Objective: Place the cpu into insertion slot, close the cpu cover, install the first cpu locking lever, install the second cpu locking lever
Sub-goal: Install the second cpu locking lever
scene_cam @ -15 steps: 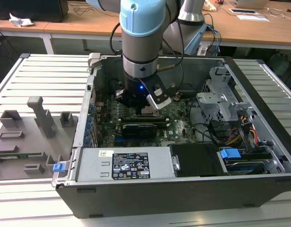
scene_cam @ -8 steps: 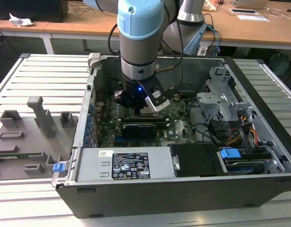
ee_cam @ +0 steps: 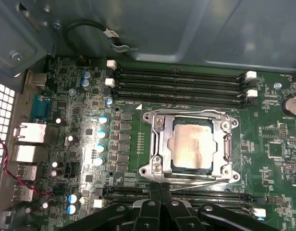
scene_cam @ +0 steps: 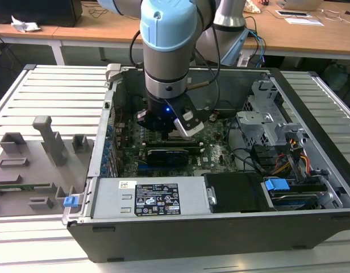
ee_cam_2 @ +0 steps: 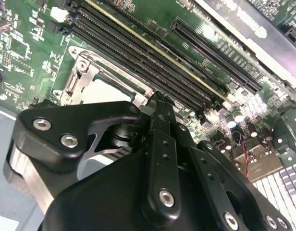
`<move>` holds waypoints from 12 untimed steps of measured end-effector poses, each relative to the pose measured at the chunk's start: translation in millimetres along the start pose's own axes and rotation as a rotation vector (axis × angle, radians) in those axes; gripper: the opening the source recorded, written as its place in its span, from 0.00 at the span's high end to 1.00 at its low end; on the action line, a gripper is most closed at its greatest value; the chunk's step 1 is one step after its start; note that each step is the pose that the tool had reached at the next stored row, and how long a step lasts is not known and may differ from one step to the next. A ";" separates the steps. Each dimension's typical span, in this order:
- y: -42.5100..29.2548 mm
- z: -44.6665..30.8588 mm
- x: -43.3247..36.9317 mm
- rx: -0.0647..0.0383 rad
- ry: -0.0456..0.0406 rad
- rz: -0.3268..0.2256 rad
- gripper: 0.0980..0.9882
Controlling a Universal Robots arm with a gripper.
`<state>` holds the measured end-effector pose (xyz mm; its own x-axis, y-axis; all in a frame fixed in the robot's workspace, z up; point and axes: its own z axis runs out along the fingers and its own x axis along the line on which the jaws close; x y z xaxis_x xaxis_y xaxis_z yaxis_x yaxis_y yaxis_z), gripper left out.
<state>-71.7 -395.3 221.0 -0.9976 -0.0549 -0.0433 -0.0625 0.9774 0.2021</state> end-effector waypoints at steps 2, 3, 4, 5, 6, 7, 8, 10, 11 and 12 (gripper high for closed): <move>-0.8 3.9 0.3 -0.003 -0.0001 0.000 0.99; -1.2 5.8 0.5 -0.003 -0.0002 0.000 0.99; -1.6 7.6 0.5 -0.005 -0.0004 0.000 0.99; -1.9 9.4 0.6 -0.007 -0.0006 0.001 0.99; -2.5 11.4 0.7 -0.011 -0.0008 0.001 0.99; -3.3 12.3 0.8 -0.014 -0.0009 0.001 0.99; -3.9 13.2 1.0 -0.018 -0.0011 0.001 0.99; -5.0 15.7 1.5 -0.023 -0.0016 0.001 0.99; -5.7 16.4 2.0 -0.027 -0.0017 0.001 0.99; -6.2 16.8 2.4 -0.030 -0.0019 0.001 0.99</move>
<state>-73.1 -398.0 203.2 -0.9976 -0.0533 -0.0450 -0.0623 0.9708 0.2316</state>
